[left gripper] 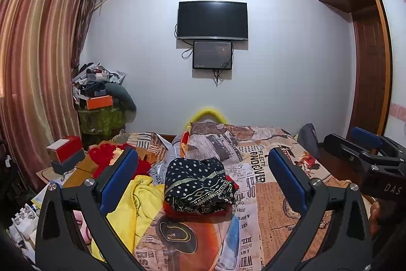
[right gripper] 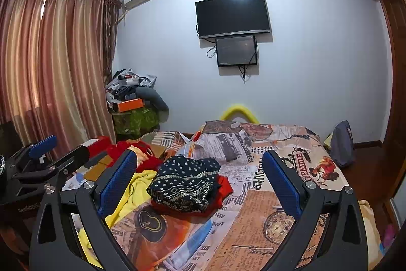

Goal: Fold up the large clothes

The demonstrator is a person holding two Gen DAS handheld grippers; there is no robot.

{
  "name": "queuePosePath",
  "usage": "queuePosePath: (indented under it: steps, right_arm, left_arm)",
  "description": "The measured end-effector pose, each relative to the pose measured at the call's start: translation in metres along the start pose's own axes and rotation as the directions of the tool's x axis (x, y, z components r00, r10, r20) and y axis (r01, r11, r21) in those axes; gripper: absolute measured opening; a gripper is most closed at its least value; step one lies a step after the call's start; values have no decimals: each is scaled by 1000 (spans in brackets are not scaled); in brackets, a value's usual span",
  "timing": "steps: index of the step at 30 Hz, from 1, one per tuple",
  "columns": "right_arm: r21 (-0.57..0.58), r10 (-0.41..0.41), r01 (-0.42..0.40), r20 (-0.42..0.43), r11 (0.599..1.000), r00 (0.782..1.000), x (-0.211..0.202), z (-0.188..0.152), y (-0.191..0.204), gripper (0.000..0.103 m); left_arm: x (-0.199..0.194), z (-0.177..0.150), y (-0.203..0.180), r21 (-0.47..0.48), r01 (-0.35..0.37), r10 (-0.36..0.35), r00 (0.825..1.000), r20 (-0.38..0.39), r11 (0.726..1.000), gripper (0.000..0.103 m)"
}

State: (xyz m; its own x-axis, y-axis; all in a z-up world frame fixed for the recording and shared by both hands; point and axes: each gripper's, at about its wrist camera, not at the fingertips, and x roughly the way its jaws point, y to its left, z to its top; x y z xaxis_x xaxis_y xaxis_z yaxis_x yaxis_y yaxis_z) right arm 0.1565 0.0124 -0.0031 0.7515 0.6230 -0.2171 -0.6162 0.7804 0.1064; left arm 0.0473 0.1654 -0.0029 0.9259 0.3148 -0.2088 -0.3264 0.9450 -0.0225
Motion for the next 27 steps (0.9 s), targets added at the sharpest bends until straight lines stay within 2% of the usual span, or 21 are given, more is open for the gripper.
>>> queuePosePath:
  steps: [27]
  right_arm:
    - [22, 5, -5, 10, 1000, 1000, -1, 4, -3, 98]
  left_arm:
    - [-2, -1, -5, 6, 14, -14, 1000, -8, 1000, 103]
